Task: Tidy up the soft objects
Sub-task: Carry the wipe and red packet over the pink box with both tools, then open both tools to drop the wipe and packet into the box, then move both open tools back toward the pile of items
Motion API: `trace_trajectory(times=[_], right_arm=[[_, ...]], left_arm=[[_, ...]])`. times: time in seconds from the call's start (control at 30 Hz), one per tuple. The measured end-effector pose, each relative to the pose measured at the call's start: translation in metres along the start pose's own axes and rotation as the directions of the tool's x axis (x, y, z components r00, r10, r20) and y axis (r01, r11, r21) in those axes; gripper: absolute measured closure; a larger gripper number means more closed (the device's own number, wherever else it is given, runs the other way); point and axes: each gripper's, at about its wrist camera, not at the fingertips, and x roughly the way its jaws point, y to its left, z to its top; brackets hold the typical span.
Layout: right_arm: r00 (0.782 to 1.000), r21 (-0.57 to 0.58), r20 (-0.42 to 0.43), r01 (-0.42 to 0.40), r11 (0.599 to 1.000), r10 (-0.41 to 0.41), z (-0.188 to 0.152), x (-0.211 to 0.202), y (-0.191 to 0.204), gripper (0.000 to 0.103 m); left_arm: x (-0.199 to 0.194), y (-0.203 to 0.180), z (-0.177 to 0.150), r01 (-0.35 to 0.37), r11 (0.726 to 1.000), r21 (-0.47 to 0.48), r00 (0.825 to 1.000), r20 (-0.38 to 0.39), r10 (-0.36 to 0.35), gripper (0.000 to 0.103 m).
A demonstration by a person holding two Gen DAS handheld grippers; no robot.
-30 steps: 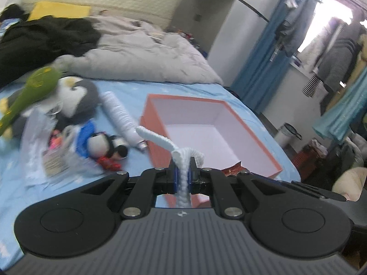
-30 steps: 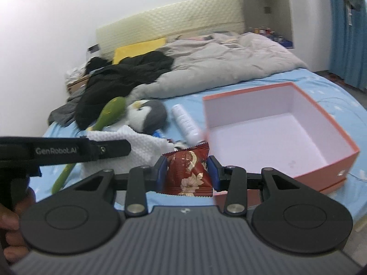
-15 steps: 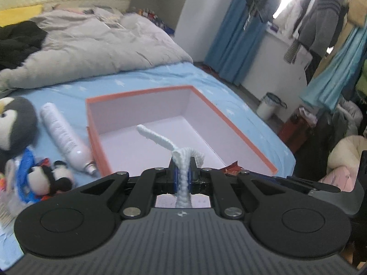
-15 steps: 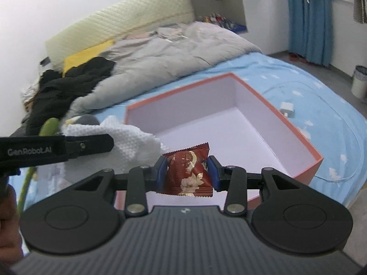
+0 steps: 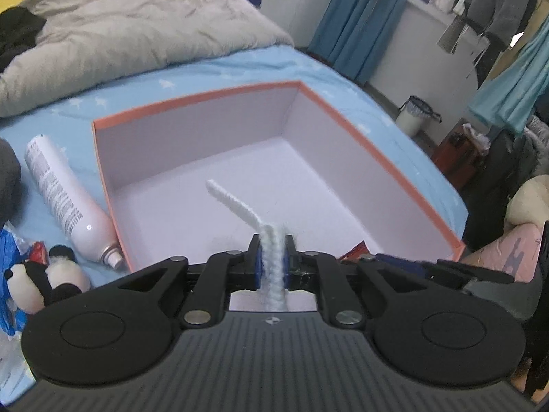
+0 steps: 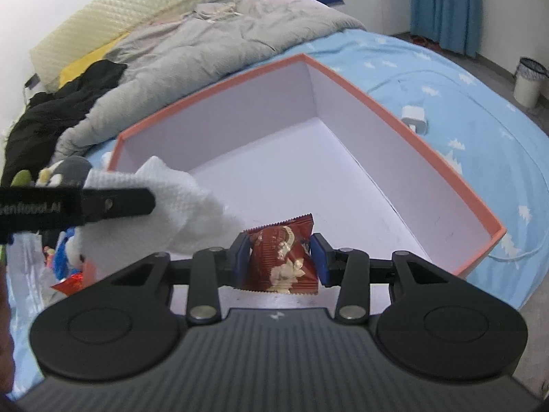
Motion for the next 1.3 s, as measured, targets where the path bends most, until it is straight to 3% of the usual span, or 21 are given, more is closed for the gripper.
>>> trace_trajectory(times=[0.03, 0.1, 0.27, 0.57, 1.07, 1.3], right_arm=[[1.000, -0.001, -0.008, 0.003, 1.000, -0.003, 0.000, 0.003, 0.000, 0.057], [1.000, -0.007, -0.018, 0.013, 1.000, -0.014, 0.000, 0.006, 0.000, 0.044], [1.000, -0.017, -0.003, 0.011, 1.000, -0.011, -0.001, 0.000, 0.003, 0.043], [0.999, -0.031, 0.053, -0.011, 0.999, 0.013, -0.012, -0.045, 0.018, 0.043], [0.985, -0.079, 0.158, -0.055, 0.995, 0.067, -0.061, -0.138, 0.068, 0.043], [0.978, -0.113, 0.182, -0.084, 0.990, 0.104, -0.083, -0.165, 0.092, 0.043]], left_arm=[[0.003, 0.002, 0.000, -0.005, 1.000, 0.000, 1.000, -0.005, 0.005, 0.068], [0.002, 0.003, -0.002, -0.012, 1.000, 0.004, 1.000, 0.007, 0.012, 0.060], [-0.015, 0.002, -0.006, -0.016, 1.000, 0.009, 0.999, 0.032, 0.015, 0.060], [-0.084, -0.011, -0.033, -0.013, 1.000, 0.019, 0.995, 0.101, 0.011, 0.060], [-0.213, -0.006, -0.115, -0.027, 1.000, -0.012, 0.975, 0.222, 0.029, 0.060], [-0.256, 0.004, -0.152, -0.040, 0.998, -0.044, 0.966, 0.254, 0.050, 0.060]])
